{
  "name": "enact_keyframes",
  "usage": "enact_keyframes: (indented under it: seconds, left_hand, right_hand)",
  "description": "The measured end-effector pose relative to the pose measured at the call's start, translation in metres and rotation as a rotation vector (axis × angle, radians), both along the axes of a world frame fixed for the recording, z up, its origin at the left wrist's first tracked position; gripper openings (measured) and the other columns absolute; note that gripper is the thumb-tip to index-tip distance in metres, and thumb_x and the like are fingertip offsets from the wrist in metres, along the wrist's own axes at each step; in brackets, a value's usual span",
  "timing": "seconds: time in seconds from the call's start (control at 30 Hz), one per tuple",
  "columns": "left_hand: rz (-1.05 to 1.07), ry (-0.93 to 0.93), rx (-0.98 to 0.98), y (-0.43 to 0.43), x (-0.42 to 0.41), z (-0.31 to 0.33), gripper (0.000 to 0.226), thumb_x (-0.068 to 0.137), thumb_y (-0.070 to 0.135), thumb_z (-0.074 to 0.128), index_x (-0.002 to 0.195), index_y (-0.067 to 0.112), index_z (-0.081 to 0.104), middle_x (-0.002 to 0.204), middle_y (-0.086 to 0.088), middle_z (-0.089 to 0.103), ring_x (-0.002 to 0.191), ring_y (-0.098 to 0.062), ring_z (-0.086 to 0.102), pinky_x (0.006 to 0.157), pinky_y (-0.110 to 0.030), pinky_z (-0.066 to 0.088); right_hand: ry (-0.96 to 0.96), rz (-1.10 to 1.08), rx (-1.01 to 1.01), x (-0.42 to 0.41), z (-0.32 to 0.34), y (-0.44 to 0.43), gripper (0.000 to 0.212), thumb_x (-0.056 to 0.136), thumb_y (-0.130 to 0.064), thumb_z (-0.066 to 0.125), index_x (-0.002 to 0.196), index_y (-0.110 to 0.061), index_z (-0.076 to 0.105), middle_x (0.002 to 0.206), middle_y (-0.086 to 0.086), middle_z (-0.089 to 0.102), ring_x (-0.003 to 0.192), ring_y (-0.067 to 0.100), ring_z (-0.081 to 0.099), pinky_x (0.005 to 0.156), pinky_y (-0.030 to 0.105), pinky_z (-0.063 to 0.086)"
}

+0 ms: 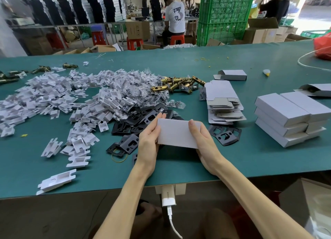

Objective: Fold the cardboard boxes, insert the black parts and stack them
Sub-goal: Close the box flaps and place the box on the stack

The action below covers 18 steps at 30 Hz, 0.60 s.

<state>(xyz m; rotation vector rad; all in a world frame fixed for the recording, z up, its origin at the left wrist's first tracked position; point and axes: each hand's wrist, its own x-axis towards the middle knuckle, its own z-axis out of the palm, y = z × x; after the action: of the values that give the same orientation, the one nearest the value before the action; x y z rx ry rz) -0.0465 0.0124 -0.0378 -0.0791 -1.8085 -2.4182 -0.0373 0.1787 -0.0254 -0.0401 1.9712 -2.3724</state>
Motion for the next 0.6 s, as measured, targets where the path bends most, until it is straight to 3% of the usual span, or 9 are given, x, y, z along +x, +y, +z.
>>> enact_keyframes:
  seconds: [0.13, 0.3, 0.4, 0.53, 0.6]
  left_hand:
    - [-0.018, -0.002, -0.011, 0.0004, 0.0013, 0.0011, 0.037, 0.109, 0.010, 0.047, 0.135, 0.030, 0.062, 0.142, 0.012, 0.064, 0.133, -0.009, 0.059, 0.119, -0.048, 0.041]
    - [-0.046, 0.015, -0.015, 0.0002, 0.0040, 0.0024, 0.040, 0.109, 0.013, 0.049, 0.146, 0.022, 0.060, 0.146, 0.000, 0.062, 0.131, -0.022, 0.059, 0.118, -0.056, 0.040]
    - [-0.075, 0.021, -0.017, 0.0024, 0.0069, 0.0053, 0.041, 0.110, 0.016, 0.046, 0.148, 0.026, 0.057, 0.149, 0.002, 0.060, 0.125, -0.018, 0.061, 0.116, -0.049, 0.044]
    - [-0.062, 0.038, -0.041, 0.0043, 0.0087, 0.0049, 0.040, 0.112, 0.022, 0.042, 0.148, 0.034, 0.057, 0.145, 0.010, 0.062, 0.122, -0.013, 0.064, 0.102, -0.034, 0.053]
    - [-0.039, 0.048, -0.073, 0.0035, 0.0094, 0.0053, 0.040, 0.110, 0.028, 0.044, 0.147, 0.038, 0.057, 0.147, 0.011, 0.060, 0.128, -0.016, 0.062, 0.105, -0.035, 0.052]
  right_hand:
    - [-0.013, -0.042, -0.043, 0.0008, 0.0010, 0.0004, 0.040, 0.094, -0.052, 0.058, 0.105, -0.014, 0.056, 0.101, 0.004, 0.061, 0.093, 0.015, 0.058, 0.087, 0.035, 0.048]
    - [-0.025, -0.050, -0.055, 0.0004, 0.0016, 0.0006, 0.043, 0.095, -0.051, 0.058, 0.111, -0.011, 0.057, 0.104, 0.008, 0.061, 0.094, 0.017, 0.059, 0.087, 0.037, 0.048]
    - [-0.033, -0.033, -0.040, -0.0006, 0.0005, 0.0015, 0.053, 0.094, -0.055, 0.057, 0.119, -0.008, 0.056, 0.109, 0.013, 0.063, 0.095, 0.016, 0.061, 0.089, 0.034, 0.051]
    - [-0.017, 0.009, 0.067, -0.0021, -0.0027, 0.0004, 0.060, 0.090, -0.066, 0.053, 0.123, -0.015, 0.053, 0.126, 0.016, 0.062, 0.106, 0.018, 0.061, 0.108, 0.045, 0.047]
    - [-0.016, 0.012, 0.093, -0.0029, -0.0032, -0.0003, 0.060, 0.088, -0.068, 0.052, 0.122, -0.019, 0.052, 0.127, 0.014, 0.062, 0.108, 0.018, 0.061, 0.110, 0.047, 0.045]
